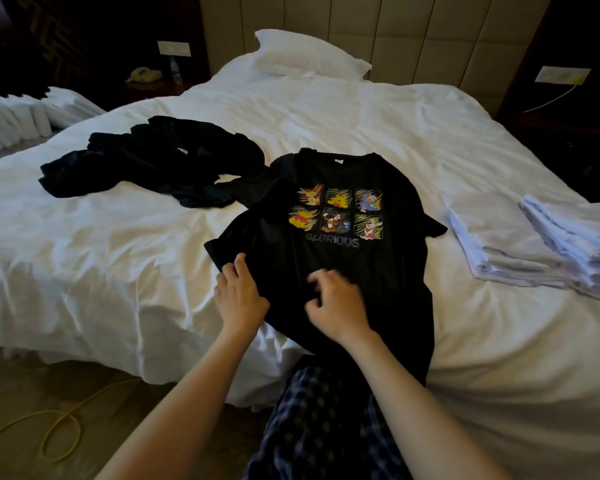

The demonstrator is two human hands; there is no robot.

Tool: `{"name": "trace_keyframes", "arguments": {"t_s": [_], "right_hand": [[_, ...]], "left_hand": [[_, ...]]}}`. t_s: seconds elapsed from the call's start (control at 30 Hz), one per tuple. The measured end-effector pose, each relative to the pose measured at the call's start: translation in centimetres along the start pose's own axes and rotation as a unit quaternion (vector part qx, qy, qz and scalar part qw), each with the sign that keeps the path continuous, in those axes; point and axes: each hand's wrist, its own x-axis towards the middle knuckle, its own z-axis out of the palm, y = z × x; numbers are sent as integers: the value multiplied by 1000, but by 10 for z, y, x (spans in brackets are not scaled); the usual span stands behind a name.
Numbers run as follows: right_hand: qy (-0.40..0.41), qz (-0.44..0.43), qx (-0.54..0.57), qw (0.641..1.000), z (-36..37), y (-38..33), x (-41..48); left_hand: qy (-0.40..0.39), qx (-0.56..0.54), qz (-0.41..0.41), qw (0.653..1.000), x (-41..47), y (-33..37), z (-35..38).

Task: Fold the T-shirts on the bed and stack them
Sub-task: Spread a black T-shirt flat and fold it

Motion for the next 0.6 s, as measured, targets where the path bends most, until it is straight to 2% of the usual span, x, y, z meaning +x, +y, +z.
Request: {"name": "trace_keyframes", "arguments": {"t_s": [0.03,0.07,0.1,0.17,0.27,0.33,0.4,0.5,0.57,0.6], "right_hand": [[-102,-25,3,994,7,-11,2],[-172,-39,-34,984,16,-21,2],[-201,-45,-88,975,25,-29,1],[-185,-40,-157,969,39,-39,-3],[-159,-30,-143,976,41,-43,-3],[-165,-39,-99,981,36,-43,1],[-195,-59,-75,976,31,-43,3],[-258,-63,-60,962,22,-42,6],[-278,-60,-46,958,15,-41,8],[-284,-57,-38,957,13,-40,9]], "left_hand": [[-9,-21,10,1000,4,-2,-3],[-9,-75,-4,997,7,-4,-6],[-2,-138,-43,989,11,-6,-10],[1,-261,-179,948,18,-12,-20],[3,-458,-335,823,26,-30,-22],[25,-554,-375,742,20,-36,-24],[47,-596,-403,693,16,-48,-20],[55,-603,-421,675,11,-56,-24],[49,-586,-426,688,18,-64,-19],[74,-565,-429,701,20,-68,-18]]}}
